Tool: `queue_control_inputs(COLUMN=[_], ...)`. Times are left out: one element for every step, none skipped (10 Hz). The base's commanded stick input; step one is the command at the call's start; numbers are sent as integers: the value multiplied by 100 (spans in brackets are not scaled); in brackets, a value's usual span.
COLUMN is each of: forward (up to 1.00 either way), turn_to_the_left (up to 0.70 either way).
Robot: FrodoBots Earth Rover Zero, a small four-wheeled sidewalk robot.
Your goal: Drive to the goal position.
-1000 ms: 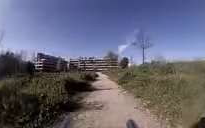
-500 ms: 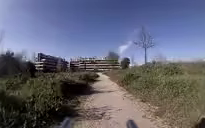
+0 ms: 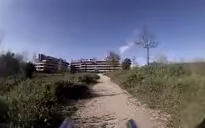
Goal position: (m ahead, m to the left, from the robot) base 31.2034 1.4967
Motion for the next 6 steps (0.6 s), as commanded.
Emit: queue_control_inputs(forward=[50, 50, 50, 50, 50, 50], turn_to_the_left=[0, 0, 0, 0, 0, 0])
